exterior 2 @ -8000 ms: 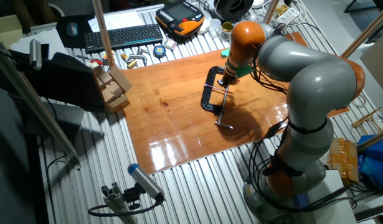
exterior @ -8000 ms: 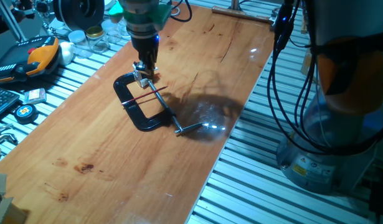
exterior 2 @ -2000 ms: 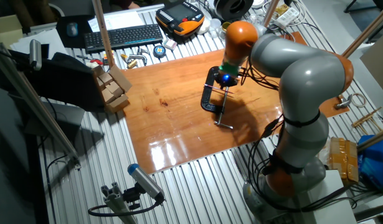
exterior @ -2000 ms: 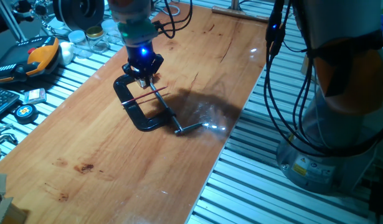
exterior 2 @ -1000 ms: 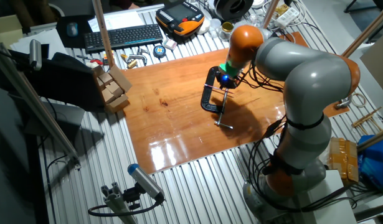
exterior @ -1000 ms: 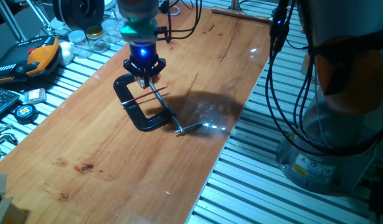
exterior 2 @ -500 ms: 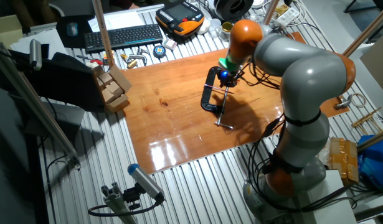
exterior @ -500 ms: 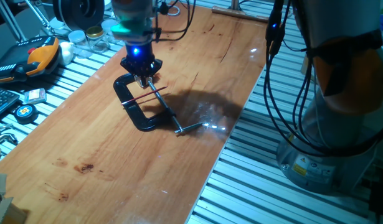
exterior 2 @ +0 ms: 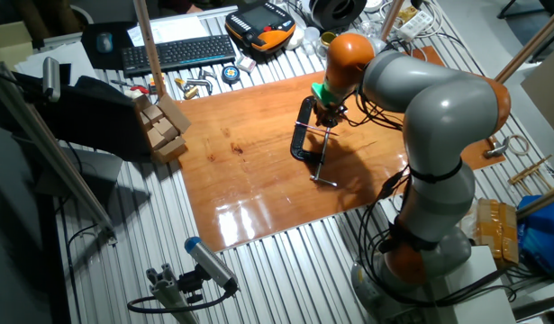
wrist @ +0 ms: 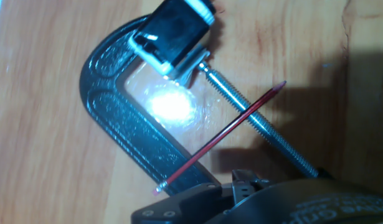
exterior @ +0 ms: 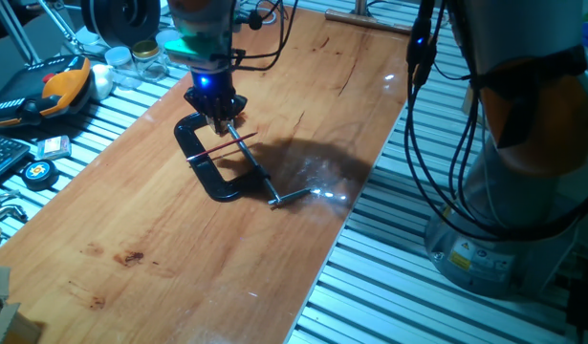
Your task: Insert the pencil into the pencil sharpener
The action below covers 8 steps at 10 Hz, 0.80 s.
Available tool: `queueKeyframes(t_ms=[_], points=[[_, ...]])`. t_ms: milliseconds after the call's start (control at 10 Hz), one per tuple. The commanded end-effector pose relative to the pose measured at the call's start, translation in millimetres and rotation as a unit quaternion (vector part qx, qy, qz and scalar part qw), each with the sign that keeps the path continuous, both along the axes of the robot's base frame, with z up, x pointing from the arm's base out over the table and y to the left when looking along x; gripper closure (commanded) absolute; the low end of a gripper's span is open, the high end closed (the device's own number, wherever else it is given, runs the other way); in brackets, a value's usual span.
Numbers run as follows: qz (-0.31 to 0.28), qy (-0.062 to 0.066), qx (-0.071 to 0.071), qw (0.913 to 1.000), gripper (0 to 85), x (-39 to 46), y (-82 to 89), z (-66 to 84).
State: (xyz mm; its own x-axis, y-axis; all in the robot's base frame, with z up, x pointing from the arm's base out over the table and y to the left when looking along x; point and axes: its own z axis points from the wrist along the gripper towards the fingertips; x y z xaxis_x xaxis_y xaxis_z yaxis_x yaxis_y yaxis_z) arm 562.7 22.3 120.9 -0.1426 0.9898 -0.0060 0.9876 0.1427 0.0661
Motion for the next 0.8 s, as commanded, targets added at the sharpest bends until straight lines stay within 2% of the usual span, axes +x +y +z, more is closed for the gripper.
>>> queueKeyframes(t_ms=[0,300,600,700], points=[[-0.041,0.000,-0.003,0.9991,85.0,0.8,-0.4,-0.6],[-0.043,0.000,-0.005,0.9991,85.0,4.7,0.0,-1.6],[-0.039,0.002,0.004,0.9992,85.0,9.3,0.0,3.1],[-0.041,0.002,0.002,0.9992,85.0,10.5,-0.7,-1.7]])
